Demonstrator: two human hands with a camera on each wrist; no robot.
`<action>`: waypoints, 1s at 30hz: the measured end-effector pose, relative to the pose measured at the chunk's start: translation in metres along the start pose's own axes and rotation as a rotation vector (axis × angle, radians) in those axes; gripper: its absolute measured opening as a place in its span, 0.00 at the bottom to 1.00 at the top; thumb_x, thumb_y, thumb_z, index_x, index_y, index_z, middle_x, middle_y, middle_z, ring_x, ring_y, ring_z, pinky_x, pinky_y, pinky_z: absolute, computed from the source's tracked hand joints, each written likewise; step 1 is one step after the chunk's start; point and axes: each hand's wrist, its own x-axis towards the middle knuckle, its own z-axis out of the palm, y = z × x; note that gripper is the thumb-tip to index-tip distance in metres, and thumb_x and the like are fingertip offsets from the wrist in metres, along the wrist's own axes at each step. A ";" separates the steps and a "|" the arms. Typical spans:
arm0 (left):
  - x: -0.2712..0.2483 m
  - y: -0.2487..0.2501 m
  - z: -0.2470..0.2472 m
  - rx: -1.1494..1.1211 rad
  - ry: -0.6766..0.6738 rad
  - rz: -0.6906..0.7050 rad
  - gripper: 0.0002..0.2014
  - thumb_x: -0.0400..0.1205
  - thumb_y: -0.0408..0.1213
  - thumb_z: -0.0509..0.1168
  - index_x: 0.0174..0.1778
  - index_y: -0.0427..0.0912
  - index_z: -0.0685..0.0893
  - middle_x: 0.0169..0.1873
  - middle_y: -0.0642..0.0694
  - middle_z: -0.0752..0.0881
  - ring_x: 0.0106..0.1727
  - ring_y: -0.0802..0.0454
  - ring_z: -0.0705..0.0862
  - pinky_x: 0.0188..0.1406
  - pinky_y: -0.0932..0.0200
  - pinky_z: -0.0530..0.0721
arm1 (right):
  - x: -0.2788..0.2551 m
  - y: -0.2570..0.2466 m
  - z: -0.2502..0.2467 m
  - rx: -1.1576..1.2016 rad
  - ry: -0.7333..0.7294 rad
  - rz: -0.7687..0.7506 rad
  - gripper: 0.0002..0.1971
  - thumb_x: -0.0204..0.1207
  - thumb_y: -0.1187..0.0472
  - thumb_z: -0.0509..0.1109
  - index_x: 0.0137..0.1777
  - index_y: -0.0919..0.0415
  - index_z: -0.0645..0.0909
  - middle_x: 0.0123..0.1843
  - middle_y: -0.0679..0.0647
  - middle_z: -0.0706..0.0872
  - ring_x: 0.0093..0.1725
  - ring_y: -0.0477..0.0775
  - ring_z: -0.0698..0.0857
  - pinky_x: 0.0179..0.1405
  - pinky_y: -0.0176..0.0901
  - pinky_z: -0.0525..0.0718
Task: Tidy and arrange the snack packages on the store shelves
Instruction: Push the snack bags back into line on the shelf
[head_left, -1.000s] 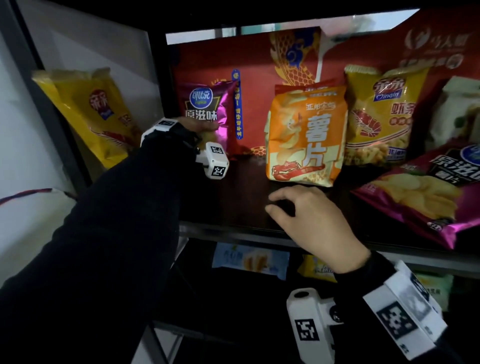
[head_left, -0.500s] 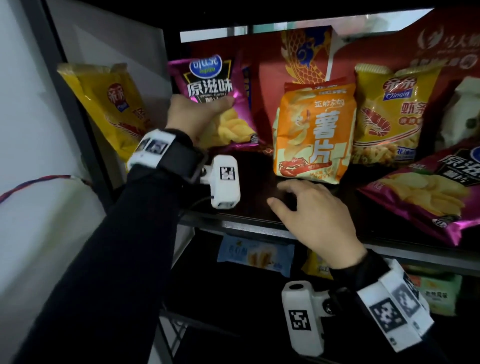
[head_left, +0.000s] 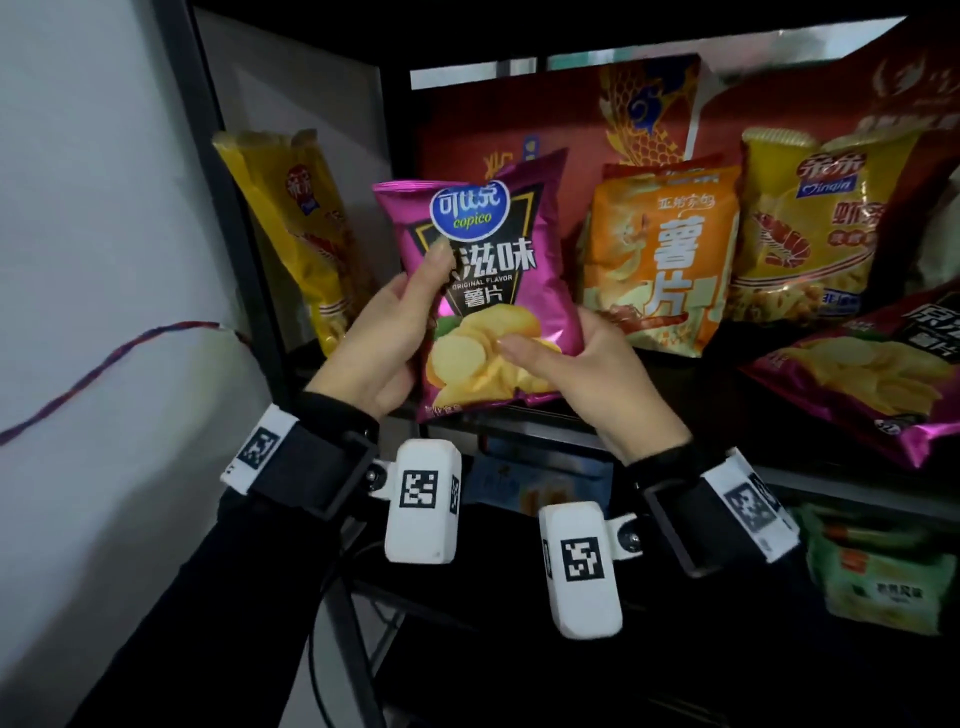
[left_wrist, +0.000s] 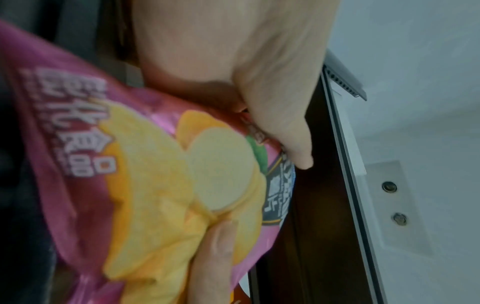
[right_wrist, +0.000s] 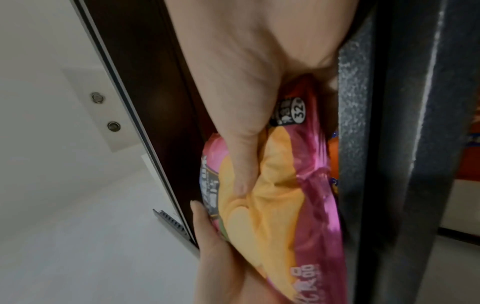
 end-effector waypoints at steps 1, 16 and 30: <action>0.002 0.001 -0.001 -0.014 -0.020 0.026 0.29 0.69 0.60 0.70 0.60 0.44 0.83 0.48 0.47 0.92 0.49 0.52 0.91 0.42 0.61 0.88 | 0.000 0.000 0.001 0.012 -0.014 -0.003 0.14 0.66 0.58 0.81 0.50 0.50 0.85 0.46 0.43 0.92 0.47 0.41 0.90 0.46 0.32 0.85; -0.010 0.004 -0.010 0.129 -0.325 0.391 0.27 0.63 0.27 0.78 0.55 0.48 0.76 0.60 0.52 0.84 0.63 0.53 0.83 0.59 0.59 0.83 | 0.002 -0.021 -0.007 0.054 0.059 -0.189 0.31 0.58 0.70 0.84 0.62 0.68 0.79 0.53 0.53 0.89 0.54 0.49 0.88 0.57 0.41 0.85; -0.016 0.002 -0.022 0.082 -0.341 0.528 0.13 0.70 0.31 0.75 0.38 0.57 0.90 0.63 0.56 0.85 0.75 0.49 0.75 0.75 0.45 0.73 | -0.002 -0.033 0.002 0.243 -0.097 -0.316 0.26 0.53 0.77 0.72 0.36 0.40 0.84 0.73 0.44 0.74 0.77 0.48 0.71 0.75 0.51 0.72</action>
